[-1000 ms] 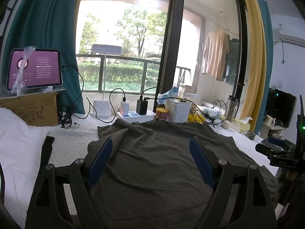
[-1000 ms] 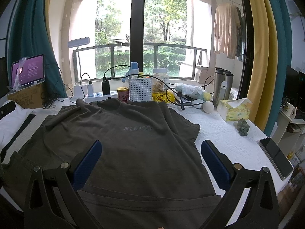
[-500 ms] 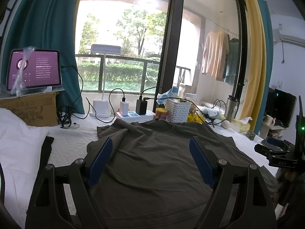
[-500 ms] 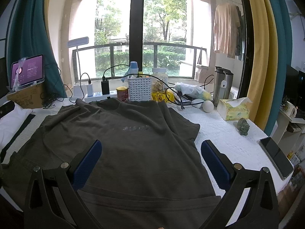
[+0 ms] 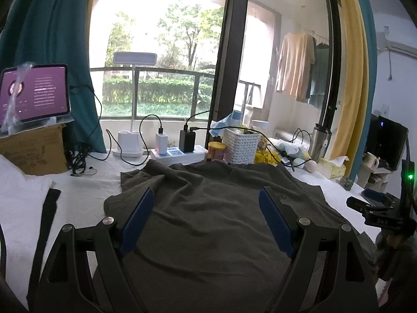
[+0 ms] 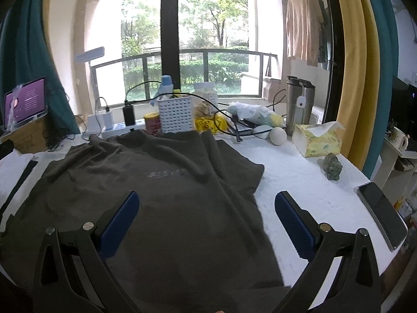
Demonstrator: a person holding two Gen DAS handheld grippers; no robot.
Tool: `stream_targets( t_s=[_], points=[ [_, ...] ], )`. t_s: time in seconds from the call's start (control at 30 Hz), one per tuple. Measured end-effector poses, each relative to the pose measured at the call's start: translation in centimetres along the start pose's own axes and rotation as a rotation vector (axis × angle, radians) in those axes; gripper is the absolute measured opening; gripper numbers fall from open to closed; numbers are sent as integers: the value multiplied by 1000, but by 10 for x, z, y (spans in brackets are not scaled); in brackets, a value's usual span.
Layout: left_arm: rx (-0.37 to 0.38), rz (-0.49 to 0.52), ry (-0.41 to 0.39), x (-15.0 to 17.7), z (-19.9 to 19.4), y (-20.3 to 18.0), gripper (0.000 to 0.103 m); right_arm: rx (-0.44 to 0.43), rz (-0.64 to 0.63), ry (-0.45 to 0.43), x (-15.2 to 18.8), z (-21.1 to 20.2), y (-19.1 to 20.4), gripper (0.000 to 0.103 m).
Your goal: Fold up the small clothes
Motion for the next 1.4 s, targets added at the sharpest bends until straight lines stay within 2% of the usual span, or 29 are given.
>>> stream_targets(
  t_s=[0.6,1.07,1.23,1.3,1.4],
  points=[
    [-17,-13,102,0,75,-20,85,-7,3,102,-14,75,-49,103],
    [-46,-16,188,13,133,-12,85,-51,2,213,-11,152,-73,102],
    [-61,-3,216,17,156,-2,85,-72,-15,260,-7,178,-74,95],
    [-62,-4,220,18,162,1,85,-85,-25,280,-6,191,-73,85],
    [-64,-10,229,21,169,4,85,-113,-51,319,-3,211,-69,83]
  ],
)
Point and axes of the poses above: each gripper's, at about its wrist camera, not at the fingertips, and z roughly the way its jaws point, y to its left, x to its underside, the point moved 3 cm from there along z, roughly the way its jaws point, and after that the axes turned 12 degrees about -y, right-handed, at the moved point
